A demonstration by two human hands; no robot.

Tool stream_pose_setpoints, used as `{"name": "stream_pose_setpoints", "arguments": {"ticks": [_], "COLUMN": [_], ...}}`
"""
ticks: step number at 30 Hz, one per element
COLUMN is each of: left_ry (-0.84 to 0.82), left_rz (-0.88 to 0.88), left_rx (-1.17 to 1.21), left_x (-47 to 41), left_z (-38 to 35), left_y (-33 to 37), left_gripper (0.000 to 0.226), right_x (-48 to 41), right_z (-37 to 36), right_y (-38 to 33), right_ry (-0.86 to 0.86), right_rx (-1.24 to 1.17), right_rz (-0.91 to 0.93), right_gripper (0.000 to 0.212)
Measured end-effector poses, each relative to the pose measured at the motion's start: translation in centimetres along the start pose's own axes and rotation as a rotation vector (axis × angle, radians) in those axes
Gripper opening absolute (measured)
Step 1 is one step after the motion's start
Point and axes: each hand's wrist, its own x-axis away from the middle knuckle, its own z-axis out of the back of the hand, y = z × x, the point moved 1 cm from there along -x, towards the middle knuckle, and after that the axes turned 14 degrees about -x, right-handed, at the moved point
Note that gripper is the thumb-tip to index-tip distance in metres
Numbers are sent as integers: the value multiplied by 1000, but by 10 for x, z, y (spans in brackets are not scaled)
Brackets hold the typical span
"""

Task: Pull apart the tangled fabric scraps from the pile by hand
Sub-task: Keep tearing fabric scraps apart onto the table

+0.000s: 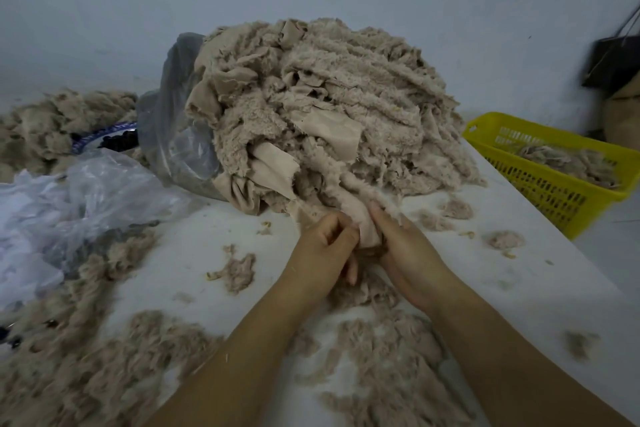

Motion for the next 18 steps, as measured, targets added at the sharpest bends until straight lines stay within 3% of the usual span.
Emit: {"name": "stream_pose_setpoints", "arguments": {"ticks": [3,5,7,9,13,18], "left_ry": [50,24,-25,-20,136,224], "left_rz": [-33,-28,20,41,83,205], "left_rx": [-303,-541,-809,-943,-820,-372], "left_x": [-4,-9,-14,-16,-17,-16], "left_z": [4,15,28,36,40,46], "left_y": [-4,-10,-16,-21,-26,-27], "left_gripper": [21,12,34,34,13,36], "right_x": [-5,-5,-4,-4,-5,-6], "right_z": [7,7,9,9,13,17], "right_y": [-6,-11,-16,-18,-19,-27], "right_ry": [222,250,287,304,332,453], "right_rx": [-59,-74,-130,-183,-255,-353], "right_rz": [14,-5,-28,-54,-63,-34], "right_gripper": [44,49,44,36,31,29]}}
